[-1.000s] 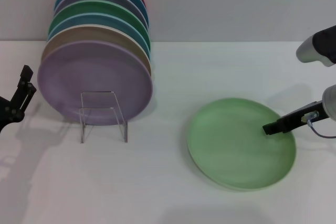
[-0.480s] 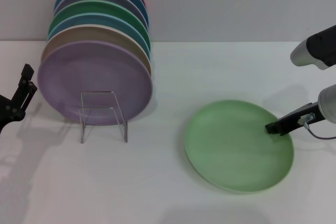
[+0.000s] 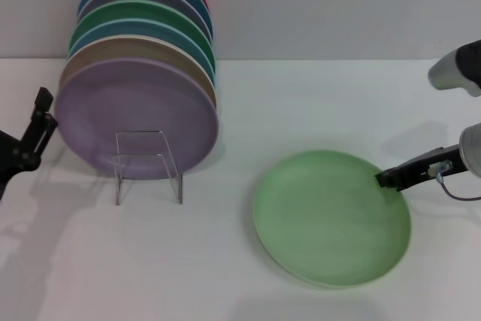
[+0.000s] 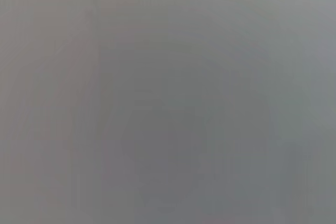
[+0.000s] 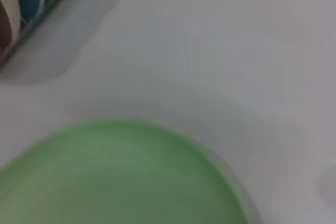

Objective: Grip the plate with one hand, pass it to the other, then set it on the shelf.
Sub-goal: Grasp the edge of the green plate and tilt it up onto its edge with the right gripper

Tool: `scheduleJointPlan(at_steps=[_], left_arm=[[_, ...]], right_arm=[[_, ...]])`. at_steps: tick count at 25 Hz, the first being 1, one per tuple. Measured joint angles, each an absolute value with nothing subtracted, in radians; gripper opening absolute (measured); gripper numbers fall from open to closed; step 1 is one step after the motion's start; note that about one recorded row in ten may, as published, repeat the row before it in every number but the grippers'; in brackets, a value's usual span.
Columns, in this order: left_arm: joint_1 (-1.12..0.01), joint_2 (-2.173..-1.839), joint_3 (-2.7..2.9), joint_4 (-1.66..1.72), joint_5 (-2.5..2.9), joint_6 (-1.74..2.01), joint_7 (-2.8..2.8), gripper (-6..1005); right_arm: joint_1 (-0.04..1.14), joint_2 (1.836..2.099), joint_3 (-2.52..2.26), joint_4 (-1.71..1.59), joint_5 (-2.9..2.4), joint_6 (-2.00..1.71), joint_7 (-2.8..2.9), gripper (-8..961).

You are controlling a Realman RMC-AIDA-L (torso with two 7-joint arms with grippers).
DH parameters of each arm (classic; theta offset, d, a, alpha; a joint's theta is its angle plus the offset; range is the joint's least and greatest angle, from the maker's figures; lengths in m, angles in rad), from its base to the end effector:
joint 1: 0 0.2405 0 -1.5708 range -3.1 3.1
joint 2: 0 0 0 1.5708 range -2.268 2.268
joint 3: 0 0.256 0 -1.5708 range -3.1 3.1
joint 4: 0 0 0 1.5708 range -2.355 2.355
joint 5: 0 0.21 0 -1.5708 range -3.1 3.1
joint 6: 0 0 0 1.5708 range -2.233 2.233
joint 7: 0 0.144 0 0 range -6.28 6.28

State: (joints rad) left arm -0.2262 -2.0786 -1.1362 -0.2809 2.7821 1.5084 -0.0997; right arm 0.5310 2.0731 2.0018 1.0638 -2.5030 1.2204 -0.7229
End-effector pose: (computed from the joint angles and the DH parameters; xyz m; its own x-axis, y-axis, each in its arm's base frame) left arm -0.3058 0.2690 0.0020 0.6774 -0.3418 0.6514 0.6036 -0.2478 -0.7578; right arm 0.2631 0.3770 0.0104 0.6212 -0.7745 -0.1198 -0.7182 -0.5014 -0.4825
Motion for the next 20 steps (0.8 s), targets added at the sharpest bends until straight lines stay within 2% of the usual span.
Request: scheduleJointPlan(at_steps=[2, 9, 16, 20], left_arm=[[-0.224, -2.078, -1.127, -0.287, 2.781, 1.511, -0.1, 757], [-0.214, -2.075, -1.077, -0.332, 2.785, 1.536, -0.094, 754], [-0.213, -2.071, -1.039, -0.397, 2.788, 1.545, -0.093, 752], [-0.212, -2.063, -0.991, -0.465, 2.792, 1.539, -0.098, 751]], right_arm=[[0.527, 2.073, 2.016, 1.064, -2.493, 1.222, -0.73, 148], [0.483, 2.073, 2.099, 1.065, -2.398, 1.223, -0.805, 3], [0.447, 2.073, 2.16, 1.071, -2.29, 1.235, -0.894, 15], [0.39, 2.074, 2.214, 1.094, -2.113, 1.246, -1.043, 21]])
